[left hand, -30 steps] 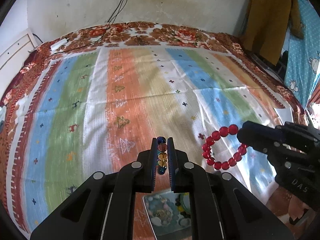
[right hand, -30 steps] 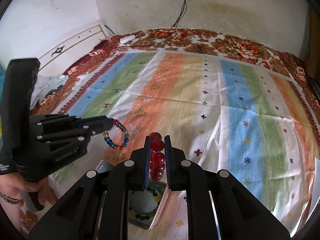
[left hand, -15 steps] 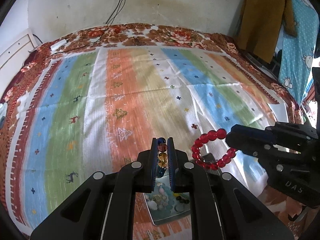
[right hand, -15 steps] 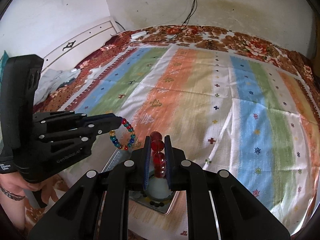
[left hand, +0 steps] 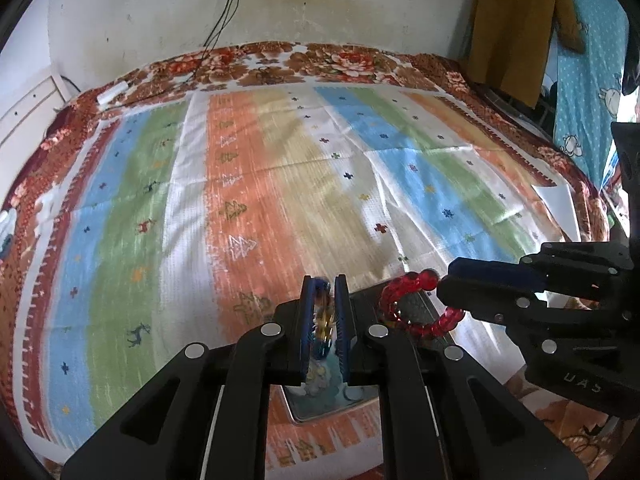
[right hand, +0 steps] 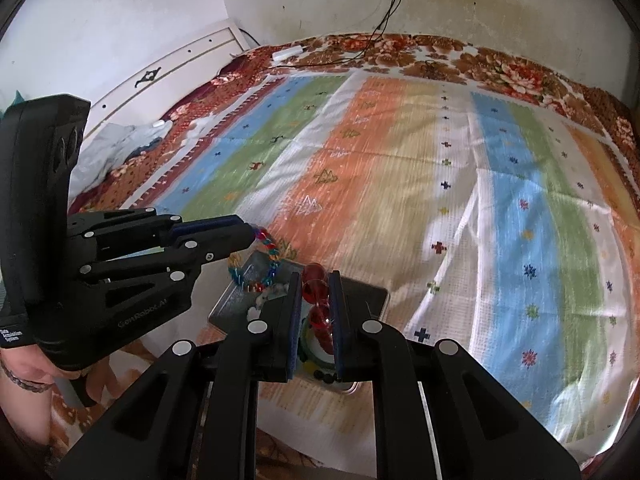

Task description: Organize jewelry

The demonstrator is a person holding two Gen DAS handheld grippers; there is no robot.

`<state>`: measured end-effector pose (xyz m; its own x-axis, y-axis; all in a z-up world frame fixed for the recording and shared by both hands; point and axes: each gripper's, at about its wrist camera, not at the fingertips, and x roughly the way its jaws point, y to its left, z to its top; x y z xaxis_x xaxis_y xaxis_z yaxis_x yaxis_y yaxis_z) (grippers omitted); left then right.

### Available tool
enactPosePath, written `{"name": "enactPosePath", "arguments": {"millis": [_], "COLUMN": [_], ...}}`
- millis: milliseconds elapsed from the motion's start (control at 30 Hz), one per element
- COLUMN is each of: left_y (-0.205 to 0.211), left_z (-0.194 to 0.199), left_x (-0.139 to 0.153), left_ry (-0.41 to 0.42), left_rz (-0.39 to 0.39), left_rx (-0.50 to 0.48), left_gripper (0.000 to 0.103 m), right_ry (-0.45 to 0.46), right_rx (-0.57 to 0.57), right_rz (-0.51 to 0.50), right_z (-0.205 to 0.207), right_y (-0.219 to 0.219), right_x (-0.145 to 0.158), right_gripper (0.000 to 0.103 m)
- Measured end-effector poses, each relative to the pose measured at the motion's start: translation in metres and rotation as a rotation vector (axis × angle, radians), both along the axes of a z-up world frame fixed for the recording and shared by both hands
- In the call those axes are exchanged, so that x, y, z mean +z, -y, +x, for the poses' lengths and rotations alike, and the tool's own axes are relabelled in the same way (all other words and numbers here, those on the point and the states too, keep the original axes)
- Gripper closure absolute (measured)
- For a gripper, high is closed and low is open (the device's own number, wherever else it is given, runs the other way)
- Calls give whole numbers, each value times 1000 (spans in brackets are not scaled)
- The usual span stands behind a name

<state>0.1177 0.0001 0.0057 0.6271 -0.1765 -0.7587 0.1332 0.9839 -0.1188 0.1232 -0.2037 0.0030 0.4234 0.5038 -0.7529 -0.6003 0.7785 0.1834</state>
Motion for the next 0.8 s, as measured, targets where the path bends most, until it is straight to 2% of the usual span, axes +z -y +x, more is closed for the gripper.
{"name": "enactPosePath", "arguments": {"millis": [33, 67, 100, 433, 500, 600, 800], "left_y": [-1, -2, -3, -11, -10, -10, -11], "left_z": [-2, -4, -6, -31, -34, -40, -50], "left_x": [-1, -2, -2, -8, -8, -8, -6], "left_ry": [-4, -2, 0, 8, 10, 21, 58], "left_rz": [2, 7, 13, 3, 9, 27, 31], "left_rx": [3, 7, 13, 13, 4, 1, -12], "left_gripper": [79, 71, 67, 28, 27, 24, 12], "right_ry": [1, 5, 17, 86, 95, 93, 79], "right_rx": [-6, -11, -17, 10, 14, 6, -22], "right_rz": [5, 5, 9, 34, 35, 49, 64], "right_z": [0, 0, -2, -19, -22, -26, -29], "right_y": [3, 5, 8, 24, 25, 31, 42], "right_x": [1, 2, 4, 7, 7, 6, 3], "right_gripper": [81, 67, 57, 36, 29, 26, 13]}}
